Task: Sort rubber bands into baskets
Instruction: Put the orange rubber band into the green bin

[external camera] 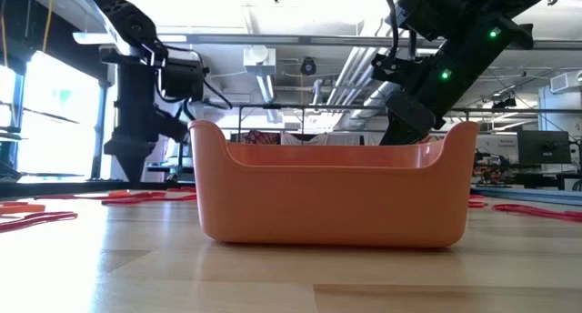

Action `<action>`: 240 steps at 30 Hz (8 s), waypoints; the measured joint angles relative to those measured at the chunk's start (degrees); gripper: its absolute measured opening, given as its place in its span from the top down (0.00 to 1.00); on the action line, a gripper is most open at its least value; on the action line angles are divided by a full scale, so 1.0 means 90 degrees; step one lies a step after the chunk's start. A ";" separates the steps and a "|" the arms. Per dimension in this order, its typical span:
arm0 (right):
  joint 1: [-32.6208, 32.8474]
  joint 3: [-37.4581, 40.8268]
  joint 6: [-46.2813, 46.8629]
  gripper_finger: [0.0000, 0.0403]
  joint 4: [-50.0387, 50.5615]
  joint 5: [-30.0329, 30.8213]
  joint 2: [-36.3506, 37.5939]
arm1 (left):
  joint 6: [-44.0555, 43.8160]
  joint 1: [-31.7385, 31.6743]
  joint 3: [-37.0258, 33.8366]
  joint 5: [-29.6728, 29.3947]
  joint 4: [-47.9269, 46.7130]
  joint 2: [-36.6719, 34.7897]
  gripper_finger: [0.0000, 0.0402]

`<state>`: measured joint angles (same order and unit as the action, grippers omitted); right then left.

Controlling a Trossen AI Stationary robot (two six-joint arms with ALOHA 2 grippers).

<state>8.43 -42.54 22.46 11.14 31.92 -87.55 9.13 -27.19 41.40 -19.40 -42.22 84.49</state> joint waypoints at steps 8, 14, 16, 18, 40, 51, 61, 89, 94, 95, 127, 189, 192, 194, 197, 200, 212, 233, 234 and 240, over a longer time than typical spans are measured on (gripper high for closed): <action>0.0000 0.0000 0.0000 1.00 0.0000 0.0000 0.0000 | -0.0049 0.0078 0.0084 0.0275 -0.0559 -0.0422 0.98; 0.0000 0.0000 0.0000 1.00 0.0000 0.0000 0.0000 | 0.0401 0.0059 0.0032 0.0260 -0.0770 -0.0347 0.88; 0.0000 0.0000 0.0000 1.00 0.0000 0.0000 0.0000 | 0.0645 0.0043 -0.0042 0.0259 -0.0522 -0.0359 0.83; 0.0000 0.0000 0.0000 1.00 0.0000 0.0000 0.0000 | 0.0850 0.0005 -0.0105 0.0249 -0.0273 -0.0352 0.79; 0.0000 0.0002 -0.0027 1.00 -0.0002 0.0000 0.0000 | 0.1517 -0.0352 -0.0120 0.0163 -0.0118 0.0414 0.74; 0.0000 0.0002 -0.0008 1.00 0.0003 0.0000 0.0000 | 0.1636 -0.0238 0.0171 0.0170 -0.0122 0.0274 0.98; 0.0004 0.0002 -0.0044 1.00 0.0127 -0.0084 0.0000 | 0.1022 0.0256 0.0929 0.0100 -0.0148 -0.0056 1.00; 0.0027 0.0002 -0.0046 1.00 0.0214 -0.0055 -0.0002 | 0.4256 -0.0491 0.0268 0.0334 -0.0038 -0.0021 0.74; 0.0027 0.0002 -0.0048 1.00 0.0214 -0.0054 -0.0002 | 0.4512 -0.0533 0.0268 0.0362 -0.0045 0.0199 0.76; 0.0027 0.0002 -0.0048 1.00 0.0216 -0.0054 -0.0002 | 0.4543 -0.0533 0.0268 0.0363 -0.0046 0.0264 0.77; 0.0027 0.0002 -0.0049 1.00 0.0219 -0.0049 -0.0002 | 0.1208 0.0668 0.2439 0.0475 -0.0690 0.0522 1.00; 0.0699 -0.0223 0.0004 1.00 0.0770 -0.0336 0.0000 | 0.0809 0.2840 0.2541 0.0740 0.4007 0.1580 0.79; 0.1008 -0.0331 0.0142 1.00 0.1203 -0.0365 0.0000 | 0.0731 0.3013 0.2415 0.0755 0.4486 0.1552 0.80; 0.1234 -0.0436 0.0347 1.00 0.1456 -0.0489 0.0000 | 0.0699 0.3087 0.2237 0.0751 0.4843 0.1504 0.80; 0.1586 -0.0642 0.0980 1.00 0.1976 -0.1004 0.0000 | 0.0483 0.3151 0.2010 0.0814 0.5388 0.1427 0.80; 0.1999 -0.0889 0.1847 1.00 0.2470 -0.1514 0.0001 | 0.0391 0.3231 0.1799 0.0864 0.5888 0.1429 0.80; 0.3259 -0.1018 0.4555 0.86 0.3861 -0.2681 -0.0024 | 0.0378 0.3398 0.1665 0.0877 0.6411 0.1438 0.81; 0.3606 -0.1013 0.3213 0.73 0.3934 -0.2890 -0.0729 | 0.0348 0.3235 0.1665 0.0846 0.6269 0.1439 0.81; 0.3606 -0.1011 0.3147 0.73 0.3929 -0.2904 -0.0740 | 0.0343 0.3212 0.1655 0.0938 0.6268 0.1439 0.81; 0.3606 -0.1010 0.2675 0.80 0.3876 -0.2910 -0.0746 | 0.0211 0.3196 0.1395 0.1124 0.6422 0.1440 0.81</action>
<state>40.88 -51.64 46.53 46.02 5.74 -94.26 11.03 1.58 53.95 -9.28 15.57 97.45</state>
